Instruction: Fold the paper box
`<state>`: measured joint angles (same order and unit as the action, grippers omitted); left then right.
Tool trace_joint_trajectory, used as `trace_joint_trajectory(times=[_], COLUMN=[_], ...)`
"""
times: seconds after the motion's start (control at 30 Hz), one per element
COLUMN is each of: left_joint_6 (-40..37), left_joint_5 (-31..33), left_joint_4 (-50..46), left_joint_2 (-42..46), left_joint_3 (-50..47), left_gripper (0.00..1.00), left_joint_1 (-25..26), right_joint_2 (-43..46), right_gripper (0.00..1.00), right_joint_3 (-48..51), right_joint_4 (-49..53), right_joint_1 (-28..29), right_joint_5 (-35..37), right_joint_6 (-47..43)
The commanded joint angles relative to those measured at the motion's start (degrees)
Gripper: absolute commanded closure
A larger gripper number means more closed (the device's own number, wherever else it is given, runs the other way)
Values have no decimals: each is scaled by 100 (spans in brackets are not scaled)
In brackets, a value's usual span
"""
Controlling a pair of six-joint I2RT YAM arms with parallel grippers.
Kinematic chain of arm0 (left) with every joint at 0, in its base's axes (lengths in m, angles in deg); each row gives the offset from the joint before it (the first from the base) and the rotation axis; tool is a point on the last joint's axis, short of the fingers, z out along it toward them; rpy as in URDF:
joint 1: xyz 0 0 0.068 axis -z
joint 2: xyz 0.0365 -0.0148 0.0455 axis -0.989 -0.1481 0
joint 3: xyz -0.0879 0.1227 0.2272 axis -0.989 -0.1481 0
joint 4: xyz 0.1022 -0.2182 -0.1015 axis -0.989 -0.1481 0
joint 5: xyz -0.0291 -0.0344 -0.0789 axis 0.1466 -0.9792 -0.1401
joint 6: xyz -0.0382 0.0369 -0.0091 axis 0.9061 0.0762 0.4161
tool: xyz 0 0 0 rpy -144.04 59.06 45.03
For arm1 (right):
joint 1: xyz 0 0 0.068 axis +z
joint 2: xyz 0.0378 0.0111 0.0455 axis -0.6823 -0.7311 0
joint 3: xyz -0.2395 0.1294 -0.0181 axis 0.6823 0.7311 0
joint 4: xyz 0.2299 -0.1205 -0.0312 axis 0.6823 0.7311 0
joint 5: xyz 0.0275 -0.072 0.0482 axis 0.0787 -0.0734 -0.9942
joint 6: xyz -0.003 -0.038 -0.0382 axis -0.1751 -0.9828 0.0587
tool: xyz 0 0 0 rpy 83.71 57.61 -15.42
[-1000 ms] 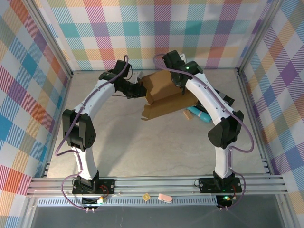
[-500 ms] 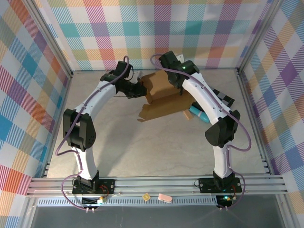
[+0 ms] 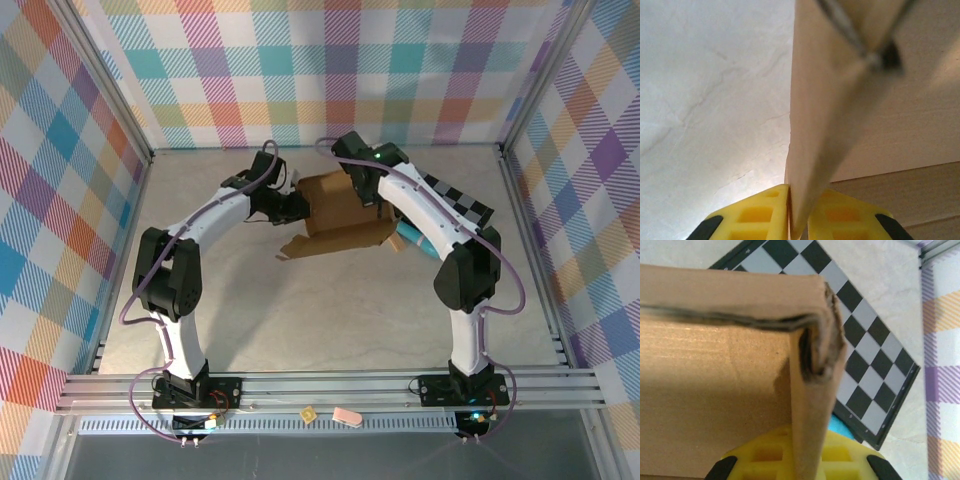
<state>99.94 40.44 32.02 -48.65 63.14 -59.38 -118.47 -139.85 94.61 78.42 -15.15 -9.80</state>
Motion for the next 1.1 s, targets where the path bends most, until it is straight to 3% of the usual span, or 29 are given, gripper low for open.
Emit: trace_joint_trajectory(times=[0.0,0.23,0.57,0.87,1.07], left_joint_6=[168,450,490,355,523], left_joint_5=[-3,341,797,999,1961], left_joint_4=[616,1519,2195,2223,1879], left_joint_2=[95,227,328,320,294], left_joint_3=[-370,-1389,-1919,-1920,-1989], left_gripper=[85,85,73,88,93], left_joint_1=[117,182,163,133,232], right_joint_2=[219,428,771,754,748], right_gripper=[100,100,100,100,100], right_joint_3=[377,1335,2196,2196,2140], right_joint_4=[-205,-1108,-2021,-1985,-1946], right_joint_1=[227,388,425,433,432], right_joint_5=[-348,-254,-197,-215,-205], right_joint_6=[184,121,-214,-218,-223])
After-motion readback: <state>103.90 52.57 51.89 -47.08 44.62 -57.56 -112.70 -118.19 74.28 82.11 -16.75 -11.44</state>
